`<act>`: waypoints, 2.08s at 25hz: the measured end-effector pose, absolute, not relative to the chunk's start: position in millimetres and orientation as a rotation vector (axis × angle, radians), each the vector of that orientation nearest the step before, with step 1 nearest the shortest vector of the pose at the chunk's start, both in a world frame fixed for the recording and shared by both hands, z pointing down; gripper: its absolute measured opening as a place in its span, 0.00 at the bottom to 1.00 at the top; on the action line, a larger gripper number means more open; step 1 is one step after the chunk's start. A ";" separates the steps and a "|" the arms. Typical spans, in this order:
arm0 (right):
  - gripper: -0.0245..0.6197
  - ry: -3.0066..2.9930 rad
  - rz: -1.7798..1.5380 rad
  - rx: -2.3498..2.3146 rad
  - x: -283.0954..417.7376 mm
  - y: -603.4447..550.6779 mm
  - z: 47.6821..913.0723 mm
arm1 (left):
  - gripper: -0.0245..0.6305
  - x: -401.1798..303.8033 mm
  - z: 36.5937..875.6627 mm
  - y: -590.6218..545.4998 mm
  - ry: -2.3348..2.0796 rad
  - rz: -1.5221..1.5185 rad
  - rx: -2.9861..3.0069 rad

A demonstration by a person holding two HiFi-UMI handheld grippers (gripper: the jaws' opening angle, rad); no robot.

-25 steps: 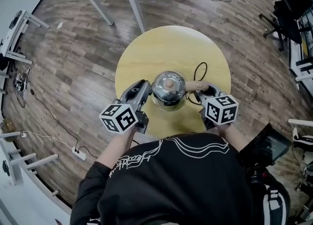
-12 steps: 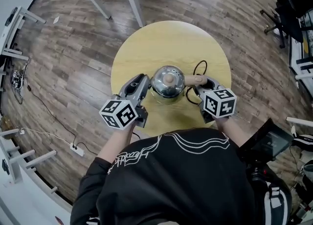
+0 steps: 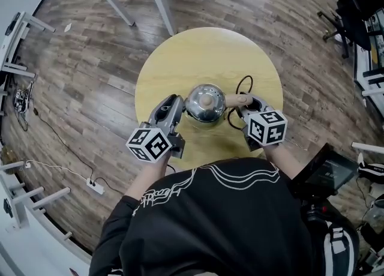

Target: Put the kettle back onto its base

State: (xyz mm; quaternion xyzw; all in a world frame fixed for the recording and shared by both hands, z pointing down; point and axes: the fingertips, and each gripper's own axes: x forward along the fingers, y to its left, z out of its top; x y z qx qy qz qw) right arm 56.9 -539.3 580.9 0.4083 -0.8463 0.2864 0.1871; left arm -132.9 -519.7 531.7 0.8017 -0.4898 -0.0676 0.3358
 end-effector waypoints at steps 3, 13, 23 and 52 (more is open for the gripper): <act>0.23 -2.401 0.816 1.188 58.0 -538.8 580.4 | 0.15 -134.3 531.9 -519.8 -1.285 -0.205 2.082; 0.35 -2.390 0.807 1.290 77.5 -519.9 579.6 | 0.39 -157.5 529.0 -498.8 -1.326 -0.369 2.001; 0.27 -2.489 0.951 1.122 54.3 -426.3 557.4 | 0.37 -149.5 525.5 -422.7 -1.207 -0.341 1.970; 0.05 -2.692 0.870 0.972 -4.8 -95.5 419.7 | 0.04 -83.6 389.8 -82.1 -0.753 0.031 2.471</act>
